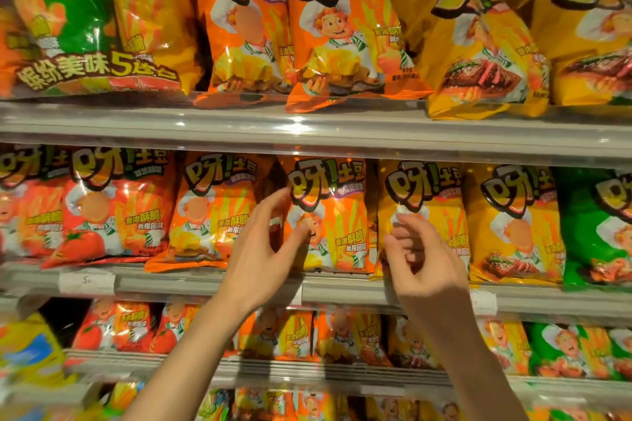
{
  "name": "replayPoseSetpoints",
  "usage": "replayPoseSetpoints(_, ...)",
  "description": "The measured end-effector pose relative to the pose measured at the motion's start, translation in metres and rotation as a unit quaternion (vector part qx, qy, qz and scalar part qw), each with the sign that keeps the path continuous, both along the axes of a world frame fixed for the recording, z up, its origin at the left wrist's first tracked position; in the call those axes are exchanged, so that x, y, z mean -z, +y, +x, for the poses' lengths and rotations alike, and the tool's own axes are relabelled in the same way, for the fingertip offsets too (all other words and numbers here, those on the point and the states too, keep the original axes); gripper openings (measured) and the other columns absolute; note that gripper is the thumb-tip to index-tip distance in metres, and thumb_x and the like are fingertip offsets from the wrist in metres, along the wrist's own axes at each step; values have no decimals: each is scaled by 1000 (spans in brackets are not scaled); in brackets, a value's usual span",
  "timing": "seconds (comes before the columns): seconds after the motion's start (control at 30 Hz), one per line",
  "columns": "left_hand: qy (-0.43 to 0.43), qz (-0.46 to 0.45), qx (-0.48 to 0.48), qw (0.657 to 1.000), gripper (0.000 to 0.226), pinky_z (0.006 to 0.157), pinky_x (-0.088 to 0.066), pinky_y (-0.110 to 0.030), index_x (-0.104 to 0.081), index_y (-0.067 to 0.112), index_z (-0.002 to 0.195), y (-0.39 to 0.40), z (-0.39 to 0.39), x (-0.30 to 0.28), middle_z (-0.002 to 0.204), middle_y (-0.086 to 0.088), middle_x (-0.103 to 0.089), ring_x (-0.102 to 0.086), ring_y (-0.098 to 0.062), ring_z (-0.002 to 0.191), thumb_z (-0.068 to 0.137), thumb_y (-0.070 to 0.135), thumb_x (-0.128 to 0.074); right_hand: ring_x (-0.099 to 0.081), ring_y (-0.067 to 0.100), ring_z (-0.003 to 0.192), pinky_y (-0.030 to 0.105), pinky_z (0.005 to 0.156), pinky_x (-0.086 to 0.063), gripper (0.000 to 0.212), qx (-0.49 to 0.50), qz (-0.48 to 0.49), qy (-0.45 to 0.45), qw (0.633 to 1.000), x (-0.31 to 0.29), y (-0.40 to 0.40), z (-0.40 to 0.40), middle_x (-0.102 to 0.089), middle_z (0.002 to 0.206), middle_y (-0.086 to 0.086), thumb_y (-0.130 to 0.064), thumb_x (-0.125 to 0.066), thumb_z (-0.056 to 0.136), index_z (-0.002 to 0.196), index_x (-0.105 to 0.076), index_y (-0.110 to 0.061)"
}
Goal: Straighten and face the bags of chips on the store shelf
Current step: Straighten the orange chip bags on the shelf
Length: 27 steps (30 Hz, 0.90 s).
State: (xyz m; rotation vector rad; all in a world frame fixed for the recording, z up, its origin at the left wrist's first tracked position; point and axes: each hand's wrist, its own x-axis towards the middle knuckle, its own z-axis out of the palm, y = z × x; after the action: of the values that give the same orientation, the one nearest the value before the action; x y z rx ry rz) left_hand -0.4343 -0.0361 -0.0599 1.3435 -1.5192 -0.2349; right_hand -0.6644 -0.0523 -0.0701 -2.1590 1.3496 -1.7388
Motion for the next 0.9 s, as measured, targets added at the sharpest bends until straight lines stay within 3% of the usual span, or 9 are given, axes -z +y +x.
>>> replayPoseSetpoints(0.17,112,23,-16,993,44,90,-53,-25,-50,33,135,36,3,6,111,13,-67,-64,-4,102,94,35,-63,-59,7,61,11,54,-44,14,-76,189,-83,976,6,13,4,-62,63,-12,-18,-64,94,108,-66,-20)
replayPoseSetpoints(0.23,139,24,-34,989,37,84,-49,-16,-52,34,131,49,6,9,104,13,-69,-64,-3,100,95,31,-63,-61,0,62,12,57,-44,11,-90,221,-55,970,13,16,3,-66,65,-20,-27,-60,95,105,-63,-29)
replayPoseSetpoints(0.33,169,21,-54,984,31,80,-45,-7,-54,34,126,63,16,15,101,12,-70,-64,-1,99,95,30,-62,-67,4,73,22,67,-50,14,-87,242,-16,966,24,21,7,-72,73,-11,-35,-57,94,106,-64,-32)
replayPoseSetpoints(0.47,178,23,-58,982,28,82,-46,-18,-56,36,123,72,40,14,100,13,-69,-65,0,101,97,31,-61,-68,8,74,27,72,-53,14,-78,232,-14,969,29,30,24,-71,75,-6,-42,-56,92,104,-64,-41)
replayPoseSetpoints(0.53,179,17,-45,983,29,81,-49,-18,-56,35,124,73,57,10,98,9,-68,-66,-5,99,96,33,-61,-68,6,75,31,75,-55,14,-72,233,-9,970,23,34,39,-72,76,-7,-32,-57,93,101,-67,-40)
replayPoseSetpoints(0.67,124,-3,-54,991,29,86,-49,-24,-55,37,125,66,92,5,100,9,-67,-63,-6,99,97,40,-61,-59,9,64,15,60,-47,14,-110,209,-70,969,3,38,91,-64,72,-3,-11,-63,94,100,-70,-23)
replayPoseSetpoints(0.73,68,-15,-74,995,32,95,-46,-28,-55,31,128,57,108,5,115,14,-61,-57,-3,110,97,38,-61,-50,7,61,20,59,-42,11,-156,229,-80,957,-7,36,123,-55,72,-1,-17,-61,96,105,-68,-17)
replayPoseSetpoints(0.8,1,-25,-84,996,36,103,-42,-33,-54,23,131,47,121,3,124,10,-55,-51,-8,120,98,34,-60,-56,4,69,24,66,-46,23,-157,249,-53,954,-14,24,153,-59,81,-9,-34,-58,96,114,-64,-21)
replayPoseSetpoints(0.9,-56,8,-76,995,47,112,-30,-30,-45,23,143,33,127,-2,142,1,-46,-39,-15,136,98,32,-58,-62,10,112,34,97,-50,47,-107,234,2,966,-28,1,190,-63,125,-4,-49,-50,98,138,-50,-25)
